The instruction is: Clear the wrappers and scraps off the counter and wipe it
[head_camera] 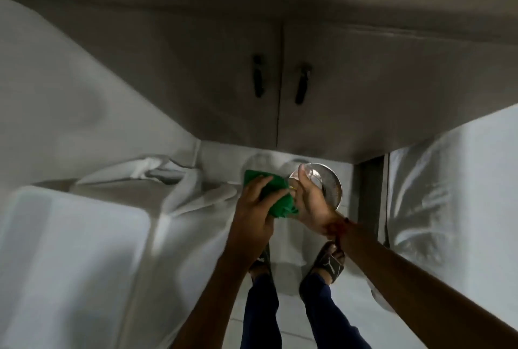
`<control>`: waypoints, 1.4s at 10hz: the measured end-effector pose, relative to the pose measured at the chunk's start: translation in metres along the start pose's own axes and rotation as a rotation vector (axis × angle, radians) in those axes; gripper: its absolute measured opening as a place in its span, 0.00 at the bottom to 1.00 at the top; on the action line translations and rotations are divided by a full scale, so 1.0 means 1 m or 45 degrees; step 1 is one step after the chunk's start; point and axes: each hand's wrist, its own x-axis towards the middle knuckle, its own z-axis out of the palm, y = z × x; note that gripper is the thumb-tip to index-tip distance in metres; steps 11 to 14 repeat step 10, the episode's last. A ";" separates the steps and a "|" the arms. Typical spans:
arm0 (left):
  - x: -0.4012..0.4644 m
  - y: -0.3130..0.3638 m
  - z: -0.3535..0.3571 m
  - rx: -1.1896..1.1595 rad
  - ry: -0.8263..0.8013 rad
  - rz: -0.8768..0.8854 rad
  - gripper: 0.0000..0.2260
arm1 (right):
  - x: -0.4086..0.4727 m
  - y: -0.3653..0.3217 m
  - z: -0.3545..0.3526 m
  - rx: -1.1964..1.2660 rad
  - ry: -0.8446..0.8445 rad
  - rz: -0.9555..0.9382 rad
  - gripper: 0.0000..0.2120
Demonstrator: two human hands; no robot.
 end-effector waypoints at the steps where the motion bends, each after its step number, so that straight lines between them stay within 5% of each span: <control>1: -0.021 0.027 -0.066 -0.135 0.133 -0.029 0.26 | -0.052 -0.044 0.071 -0.004 -0.092 -0.093 0.26; 2: -0.043 0.047 -0.135 -0.392 0.319 -0.048 0.23 | -0.087 -0.069 0.144 -0.130 -0.043 -0.279 0.14; 3: -0.065 0.052 -0.195 -0.671 0.630 -0.233 0.14 | -0.106 -0.070 0.218 -0.145 -0.066 -0.323 0.11; 5: -0.130 -0.012 -0.286 -1.554 0.897 -0.823 0.15 | -0.101 -0.007 0.336 -0.396 -0.107 -0.264 0.11; 8: -0.212 -0.108 -0.282 -1.172 0.703 -1.140 0.16 | -0.069 0.085 0.376 -0.809 -0.007 0.087 0.20; 9: -0.206 -0.108 -0.271 -0.785 0.542 -1.118 0.17 | -0.070 0.080 0.367 -0.917 0.014 0.118 0.27; 10: -0.190 -0.092 -0.286 -0.444 0.621 -0.976 0.14 | -0.081 0.056 0.366 -0.982 0.074 -0.023 0.27; 14: -0.190 -0.092 -0.286 -0.444 0.621 -0.976 0.14 | -0.081 0.056 0.366 -0.982 0.074 -0.023 0.27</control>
